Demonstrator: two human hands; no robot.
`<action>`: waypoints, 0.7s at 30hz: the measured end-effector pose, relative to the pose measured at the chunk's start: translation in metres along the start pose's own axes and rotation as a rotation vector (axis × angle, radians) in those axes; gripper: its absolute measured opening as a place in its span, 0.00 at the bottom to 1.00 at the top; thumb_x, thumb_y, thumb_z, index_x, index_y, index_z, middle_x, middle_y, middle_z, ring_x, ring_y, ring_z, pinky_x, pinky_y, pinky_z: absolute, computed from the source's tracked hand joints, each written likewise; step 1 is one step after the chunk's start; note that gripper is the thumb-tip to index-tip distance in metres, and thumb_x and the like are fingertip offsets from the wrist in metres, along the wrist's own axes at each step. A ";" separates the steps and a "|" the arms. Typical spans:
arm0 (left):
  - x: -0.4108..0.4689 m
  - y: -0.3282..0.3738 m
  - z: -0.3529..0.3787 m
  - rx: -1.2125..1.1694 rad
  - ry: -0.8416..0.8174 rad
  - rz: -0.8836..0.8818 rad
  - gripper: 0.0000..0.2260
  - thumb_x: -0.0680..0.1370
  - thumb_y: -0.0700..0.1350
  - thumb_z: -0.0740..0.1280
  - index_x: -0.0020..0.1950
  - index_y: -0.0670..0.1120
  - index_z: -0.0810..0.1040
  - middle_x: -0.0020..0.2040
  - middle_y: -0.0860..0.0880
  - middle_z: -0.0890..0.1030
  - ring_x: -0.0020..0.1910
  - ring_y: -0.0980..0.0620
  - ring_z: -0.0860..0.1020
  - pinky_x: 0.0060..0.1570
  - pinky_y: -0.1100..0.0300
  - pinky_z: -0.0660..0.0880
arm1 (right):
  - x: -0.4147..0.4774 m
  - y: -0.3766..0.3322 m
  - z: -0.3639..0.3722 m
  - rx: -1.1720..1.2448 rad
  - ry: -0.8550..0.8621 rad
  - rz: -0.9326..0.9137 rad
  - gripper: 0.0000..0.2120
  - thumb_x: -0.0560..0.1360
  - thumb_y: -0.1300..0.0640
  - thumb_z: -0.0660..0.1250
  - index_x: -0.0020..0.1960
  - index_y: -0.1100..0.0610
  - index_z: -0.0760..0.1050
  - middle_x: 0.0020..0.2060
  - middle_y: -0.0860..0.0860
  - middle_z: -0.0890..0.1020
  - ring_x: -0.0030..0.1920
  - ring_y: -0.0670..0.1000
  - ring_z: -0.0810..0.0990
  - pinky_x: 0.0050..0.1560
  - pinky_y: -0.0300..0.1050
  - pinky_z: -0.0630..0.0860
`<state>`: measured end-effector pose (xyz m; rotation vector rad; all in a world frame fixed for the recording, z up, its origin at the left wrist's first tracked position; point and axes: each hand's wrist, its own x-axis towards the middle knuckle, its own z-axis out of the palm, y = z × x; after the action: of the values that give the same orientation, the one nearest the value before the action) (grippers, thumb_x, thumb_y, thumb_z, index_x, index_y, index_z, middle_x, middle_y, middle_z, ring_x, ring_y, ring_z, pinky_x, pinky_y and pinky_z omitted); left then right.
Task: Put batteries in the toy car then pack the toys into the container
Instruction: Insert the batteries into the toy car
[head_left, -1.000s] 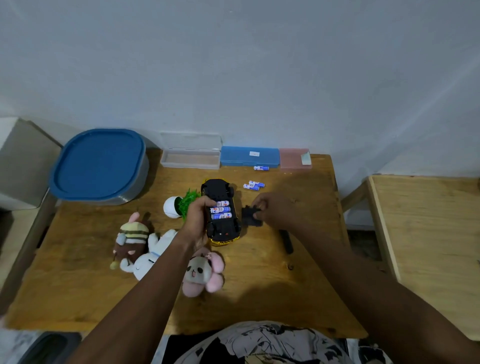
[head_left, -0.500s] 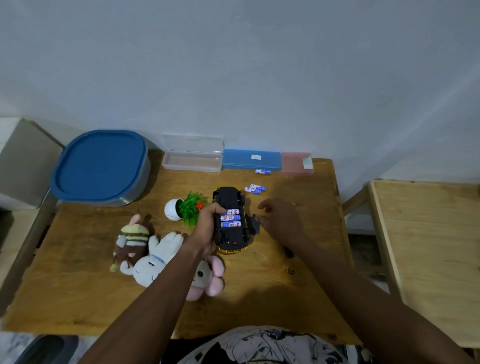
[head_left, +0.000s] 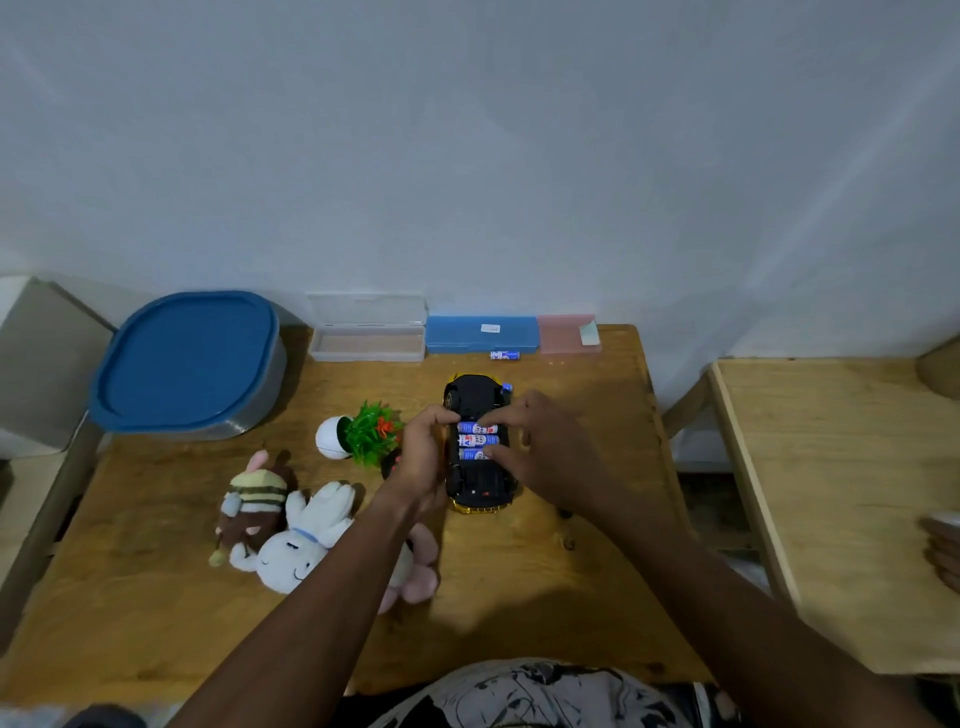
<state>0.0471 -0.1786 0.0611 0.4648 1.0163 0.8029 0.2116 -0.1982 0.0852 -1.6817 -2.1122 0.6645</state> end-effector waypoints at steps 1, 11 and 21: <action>0.000 0.000 0.001 -0.007 -0.011 -0.001 0.22 0.78 0.47 0.51 0.56 0.38 0.80 0.43 0.40 0.83 0.38 0.44 0.82 0.38 0.56 0.80 | 0.000 -0.001 -0.002 -0.002 0.011 -0.003 0.17 0.73 0.47 0.72 0.61 0.46 0.78 0.48 0.47 0.73 0.42 0.43 0.69 0.41 0.39 0.66; -0.006 0.003 0.005 -0.063 -0.050 0.093 0.22 0.80 0.47 0.49 0.58 0.39 0.79 0.45 0.40 0.84 0.42 0.45 0.83 0.38 0.55 0.81 | -0.007 -0.016 -0.013 -0.014 0.147 0.080 0.18 0.74 0.49 0.71 0.62 0.53 0.80 0.52 0.52 0.79 0.48 0.46 0.76 0.46 0.43 0.77; -0.009 -0.001 0.016 0.027 0.012 0.267 0.24 0.71 0.47 0.60 0.62 0.36 0.77 0.53 0.38 0.82 0.52 0.42 0.81 0.50 0.52 0.80 | -0.003 -0.022 -0.002 0.445 0.201 0.356 0.15 0.70 0.52 0.75 0.56 0.53 0.83 0.46 0.48 0.85 0.44 0.46 0.83 0.45 0.47 0.82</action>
<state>0.0587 -0.1859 0.0726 0.6279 0.9894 1.0312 0.1953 -0.2045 0.0999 -1.7823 -1.4087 0.9421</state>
